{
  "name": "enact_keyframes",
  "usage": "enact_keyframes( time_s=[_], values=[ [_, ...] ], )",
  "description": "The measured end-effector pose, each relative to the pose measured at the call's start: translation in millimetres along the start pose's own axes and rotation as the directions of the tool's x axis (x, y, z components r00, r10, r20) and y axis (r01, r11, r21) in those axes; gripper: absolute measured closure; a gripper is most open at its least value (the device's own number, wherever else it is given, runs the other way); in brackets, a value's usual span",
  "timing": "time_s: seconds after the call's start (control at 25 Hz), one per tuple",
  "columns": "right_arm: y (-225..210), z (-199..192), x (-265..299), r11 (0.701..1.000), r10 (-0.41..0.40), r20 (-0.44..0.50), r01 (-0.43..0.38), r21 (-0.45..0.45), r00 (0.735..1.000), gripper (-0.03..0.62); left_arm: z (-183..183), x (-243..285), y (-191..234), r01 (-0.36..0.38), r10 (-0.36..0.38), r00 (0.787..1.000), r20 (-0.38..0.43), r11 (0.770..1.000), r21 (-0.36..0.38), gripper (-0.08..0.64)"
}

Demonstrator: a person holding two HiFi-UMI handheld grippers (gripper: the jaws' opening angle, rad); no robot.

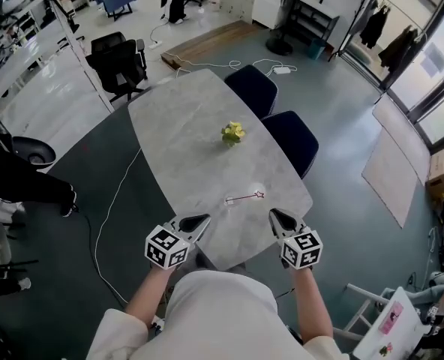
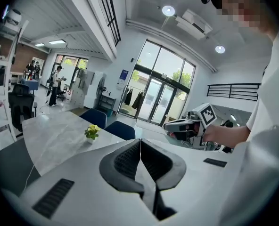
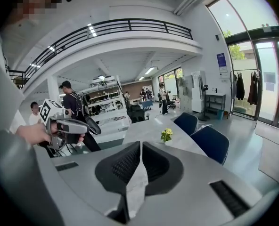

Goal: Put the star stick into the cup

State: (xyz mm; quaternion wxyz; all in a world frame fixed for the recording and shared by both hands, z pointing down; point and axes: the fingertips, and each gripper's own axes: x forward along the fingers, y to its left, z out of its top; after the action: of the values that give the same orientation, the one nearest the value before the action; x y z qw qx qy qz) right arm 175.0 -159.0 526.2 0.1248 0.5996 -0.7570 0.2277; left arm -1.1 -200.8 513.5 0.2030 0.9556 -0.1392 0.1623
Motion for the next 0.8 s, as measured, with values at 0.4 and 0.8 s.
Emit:
enact_keyframes(
  time_s=[0.4,0.8],
  values=[
    [-23,57,-68,0.997,0.068,0.095,-0.070,0.017,0.993,0.579,64,-9,-48,-0.086,0.076,0.993,0.095,0.991,0.102,0.538],
    [-33,83,-94,0.990,0.056,0.182,-0.031,-0.141,0.982,0.584,88,-31,-52,-0.183,0.160,0.971,0.179,0.975,0.125,0.538]
  ],
)
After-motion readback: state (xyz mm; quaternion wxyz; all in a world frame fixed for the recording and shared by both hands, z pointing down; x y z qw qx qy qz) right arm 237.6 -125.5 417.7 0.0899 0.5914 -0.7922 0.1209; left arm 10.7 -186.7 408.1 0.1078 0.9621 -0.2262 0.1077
